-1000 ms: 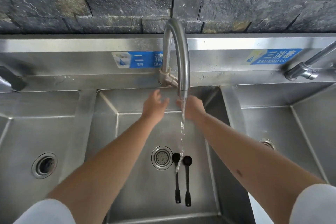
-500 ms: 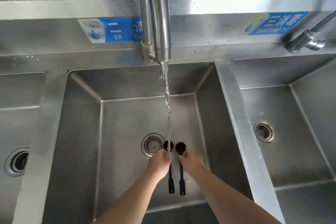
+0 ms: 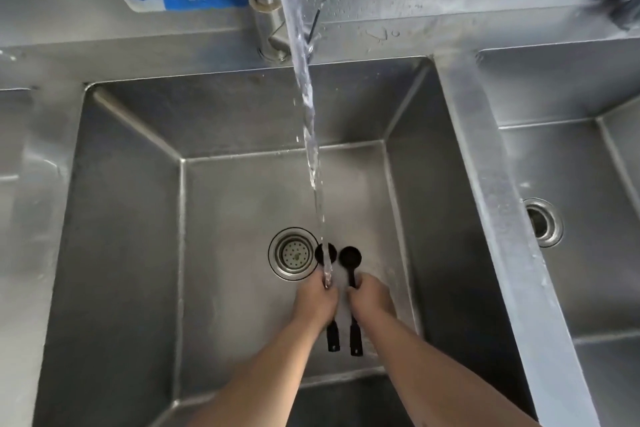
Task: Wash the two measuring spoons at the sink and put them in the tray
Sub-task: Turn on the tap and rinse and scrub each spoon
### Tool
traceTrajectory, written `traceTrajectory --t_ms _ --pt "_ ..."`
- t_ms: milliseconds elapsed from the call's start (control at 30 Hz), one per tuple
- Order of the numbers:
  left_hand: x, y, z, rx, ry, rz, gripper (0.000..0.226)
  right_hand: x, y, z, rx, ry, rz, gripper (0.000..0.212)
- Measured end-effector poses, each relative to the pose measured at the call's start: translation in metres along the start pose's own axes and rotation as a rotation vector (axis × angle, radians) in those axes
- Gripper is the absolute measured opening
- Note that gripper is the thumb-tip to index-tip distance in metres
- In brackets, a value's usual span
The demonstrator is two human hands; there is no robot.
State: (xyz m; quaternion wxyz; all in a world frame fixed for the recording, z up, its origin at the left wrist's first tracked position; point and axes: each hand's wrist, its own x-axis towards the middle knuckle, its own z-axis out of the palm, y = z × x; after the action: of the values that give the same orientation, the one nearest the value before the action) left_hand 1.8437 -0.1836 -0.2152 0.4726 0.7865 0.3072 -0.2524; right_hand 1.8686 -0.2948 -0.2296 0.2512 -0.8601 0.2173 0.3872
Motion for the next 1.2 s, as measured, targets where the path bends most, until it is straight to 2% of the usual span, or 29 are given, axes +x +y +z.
traceTrajectory --t_ms 100,200,267,367,567,767,833,1000,1100,1200 --pt "-0.001 0.000 -0.003 -0.005 -0.020 -0.025 0.012 -0.001 0.000 -0.001 0.005 -0.034 -0.055 0.013" --pt "-0.008 0.008 -0.011 -0.019 -0.057 -0.027 0.003 -0.014 0.000 -0.010 0.055 -0.091 -0.138 0.021" --pt "-0.014 0.016 -0.019 -0.058 -0.054 -0.035 0.013 -0.030 -0.004 -0.017 0.170 -0.172 -0.164 0.024" --pt "-0.025 0.029 -0.031 -0.057 -0.047 -0.032 0.024 -0.057 -0.015 -0.028 0.356 -0.278 -0.127 0.023" --pt "-0.053 0.042 -0.052 -0.169 -0.070 -0.045 0.021 -0.100 -0.030 -0.042 0.509 -0.328 -0.002 0.011" --pt "-0.070 0.054 -0.063 -0.545 -0.107 -0.172 0.007 -0.120 -0.035 -0.056 0.577 -0.406 0.013 0.013" --pt "-0.073 0.061 -0.068 -0.621 -0.091 -0.207 0.010 -0.125 -0.037 -0.062 0.598 -0.412 -0.001 0.015" --pt "-0.070 0.079 -0.076 -0.573 -0.029 -0.222 0.012 -0.137 -0.043 -0.077 0.549 -0.390 -0.060 0.016" --pt "-0.064 0.084 -0.078 -0.465 0.026 -0.168 0.006 -0.144 -0.046 -0.085 0.516 -0.392 -0.072 0.018" --pt "-0.061 0.087 -0.077 -0.446 0.027 -0.150 0.010 -0.147 -0.048 -0.091 0.430 -0.353 -0.117 0.019"
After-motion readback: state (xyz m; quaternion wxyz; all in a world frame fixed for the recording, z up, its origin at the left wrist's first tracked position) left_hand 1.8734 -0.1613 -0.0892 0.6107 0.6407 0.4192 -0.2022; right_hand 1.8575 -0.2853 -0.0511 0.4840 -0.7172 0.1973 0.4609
